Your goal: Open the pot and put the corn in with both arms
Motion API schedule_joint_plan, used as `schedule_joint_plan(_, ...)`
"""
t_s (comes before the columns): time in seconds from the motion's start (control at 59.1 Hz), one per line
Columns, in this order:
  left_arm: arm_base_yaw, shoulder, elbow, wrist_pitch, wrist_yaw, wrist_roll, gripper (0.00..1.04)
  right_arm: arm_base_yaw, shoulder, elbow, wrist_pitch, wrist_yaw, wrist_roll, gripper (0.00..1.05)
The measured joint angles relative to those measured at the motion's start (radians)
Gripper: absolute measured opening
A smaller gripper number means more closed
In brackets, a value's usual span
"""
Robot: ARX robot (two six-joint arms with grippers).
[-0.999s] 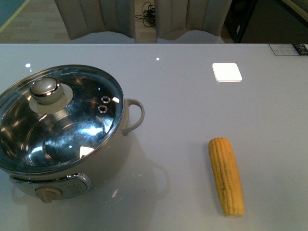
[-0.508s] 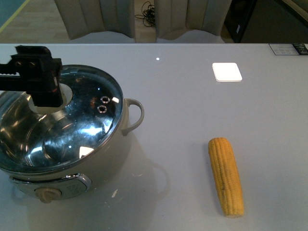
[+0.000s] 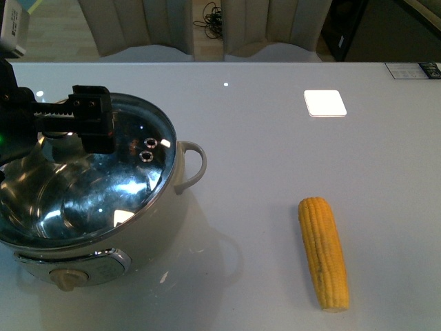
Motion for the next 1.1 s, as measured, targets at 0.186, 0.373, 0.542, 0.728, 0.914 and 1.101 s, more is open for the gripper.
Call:
schedule_joint_plan(0.186, 0.000, 0.032, 0.014, -0.003, 0.000, 0.000, 0.98, 0.000, 0.000, 0.000, 0.000, 0.000, 0.000, 0.96)
schedule_joint_plan(0.373, 0.000, 0.045, 0.019, -0.006, -0.001, 0.001, 0.86, 0.000, 0.000, 0.000, 0.000, 0.000, 0.000, 0.96)
schedule_joint_plan(0.542, -0.005, 0.047, 0.025, -0.006, -0.004, 0.001, 0.60, 0.000, 0.000, 0.000, 0.000, 0.000, 0.000, 0.96)
schedule_joint_plan(0.728, -0.006, 0.048, 0.027, -0.007, -0.011, 0.008, 0.43, 0.000, 0.000, 0.000, 0.000, 0.000, 0.000, 0.96)
schedule_joint_plan(0.914, -0.007, 0.047, 0.030, -0.013, -0.012, 0.008, 0.43, 0.000, 0.000, 0.000, 0.000, 0.000, 0.000, 0.96)
schedule_joint_plan(1.101, -0.008, 0.026, 0.039, -0.046, -0.018, 0.009, 0.43, 0.000, 0.000, 0.000, 0.000, 0.000, 0.000, 0.96)
